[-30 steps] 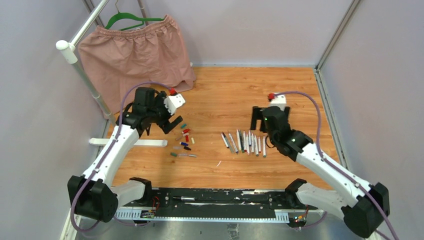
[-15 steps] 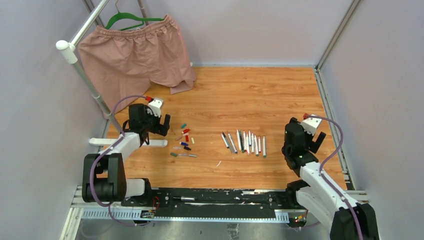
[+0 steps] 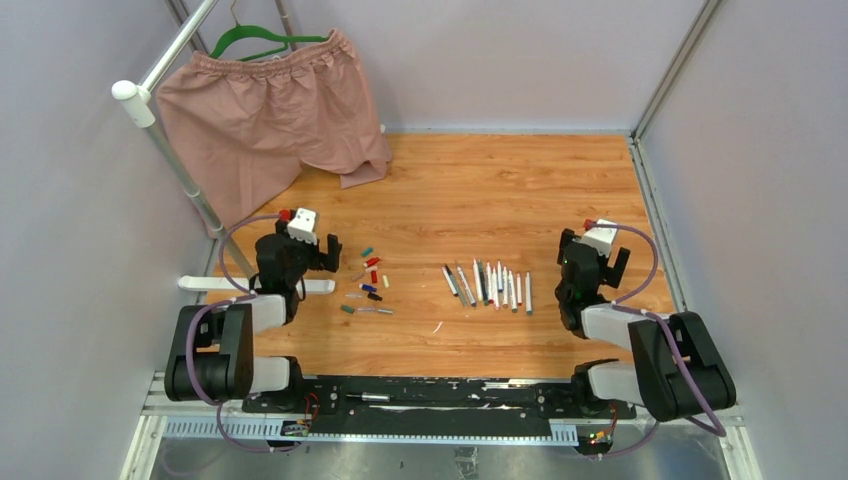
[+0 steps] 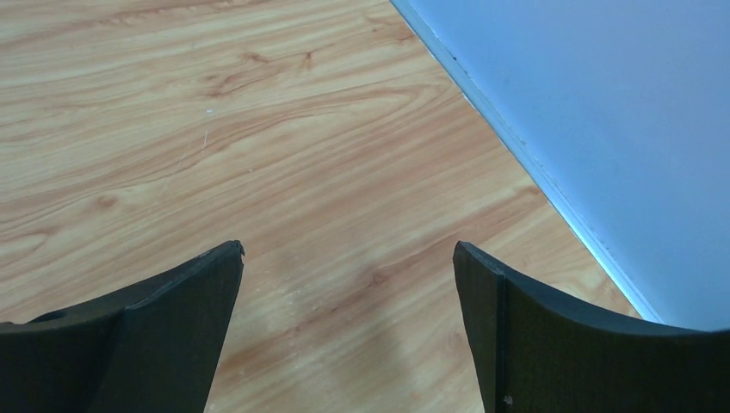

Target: Open the pen caps

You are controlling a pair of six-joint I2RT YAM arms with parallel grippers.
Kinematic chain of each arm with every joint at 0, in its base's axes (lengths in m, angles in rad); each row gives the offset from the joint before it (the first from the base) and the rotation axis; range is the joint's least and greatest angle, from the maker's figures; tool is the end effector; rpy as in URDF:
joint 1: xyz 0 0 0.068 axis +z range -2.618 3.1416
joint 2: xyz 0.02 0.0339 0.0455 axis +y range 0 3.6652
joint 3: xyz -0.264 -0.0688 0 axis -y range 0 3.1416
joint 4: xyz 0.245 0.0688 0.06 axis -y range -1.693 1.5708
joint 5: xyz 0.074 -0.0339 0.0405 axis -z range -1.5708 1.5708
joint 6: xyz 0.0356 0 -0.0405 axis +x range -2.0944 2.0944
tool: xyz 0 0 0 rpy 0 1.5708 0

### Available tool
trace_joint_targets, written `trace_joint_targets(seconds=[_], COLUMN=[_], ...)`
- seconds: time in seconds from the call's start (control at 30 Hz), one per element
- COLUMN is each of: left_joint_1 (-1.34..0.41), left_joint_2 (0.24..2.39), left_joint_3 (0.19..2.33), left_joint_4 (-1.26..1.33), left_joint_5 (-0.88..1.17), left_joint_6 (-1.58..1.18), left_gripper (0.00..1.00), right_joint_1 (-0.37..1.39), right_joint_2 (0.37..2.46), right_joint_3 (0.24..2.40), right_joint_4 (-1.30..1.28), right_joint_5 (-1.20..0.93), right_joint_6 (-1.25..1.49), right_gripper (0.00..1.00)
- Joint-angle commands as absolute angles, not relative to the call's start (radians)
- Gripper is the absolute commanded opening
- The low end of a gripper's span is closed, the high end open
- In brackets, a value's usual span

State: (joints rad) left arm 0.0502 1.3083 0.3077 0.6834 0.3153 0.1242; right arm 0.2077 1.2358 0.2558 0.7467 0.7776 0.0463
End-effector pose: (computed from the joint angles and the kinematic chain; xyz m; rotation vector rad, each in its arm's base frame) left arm 0.2370 0.0009 0.1610 0.2833 1.8541 -0.1776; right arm 0.2167 0.0201 0.1698 0.4063 1.7168 -0.5141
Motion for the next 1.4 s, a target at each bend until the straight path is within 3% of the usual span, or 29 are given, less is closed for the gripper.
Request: trace_joint_targets(seconds=[0.0, 0.2, 0.3, 0.4, 0.47, 0.57, 0.67, 1.37], left_joint_1=[0.056, 0.057, 0.036, 0.021, 0.024, 0.026, 0.025, 0.026], left_joint_2=[1.308, 1.31, 1.417, 1.353, 1.405, 1.356, 1.389, 1.381], left_joint_3=[0.221, 0.182, 0.095, 0.191, 0.167, 0.192, 0.171, 0.179], left_joint_4=[0.981, 1.032, 1.365, 1.04, 1.185, 1.054, 1.154, 1.126], left_joint_5=[0.294, 0.246, 0.227, 0.216, 0.2, 0.196, 0.196, 0.195], left_joint_6=[0.08, 0.079, 0.057, 0.101, 0.06, 0.084, 0.064, 0.066], left_gripper=[1.0, 1.0, 1.0, 1.0, 1.0, 1.0, 1.0, 1.0], right_joint_1=[0.197, 0.213, 0.163, 0.146, 0.106, 0.102, 0.103, 0.103], right_joint_2=[1.3, 1.315, 1.404, 1.448, 1.428, 1.414, 1.412, 1.41], right_joint_3=[0.142, 0.125, 0.126, 0.199, 0.218, 0.224, 0.22, 0.221], right_joint_4=[1.124, 1.15, 1.218, 1.137, 1.067, 1.039, 1.044, 1.043], right_joint_5=[0.722, 0.503, 0.431, 0.447, 0.401, 0.397, 0.396, 0.395], right_joint_6=[-0.058, -0.155, -0.127, -0.115, -0.076, -0.068, -0.07, -0.071], right_gripper=[0.96, 1.0, 1.0, 1.0, 1.0, 1.0, 1.0, 1.0])
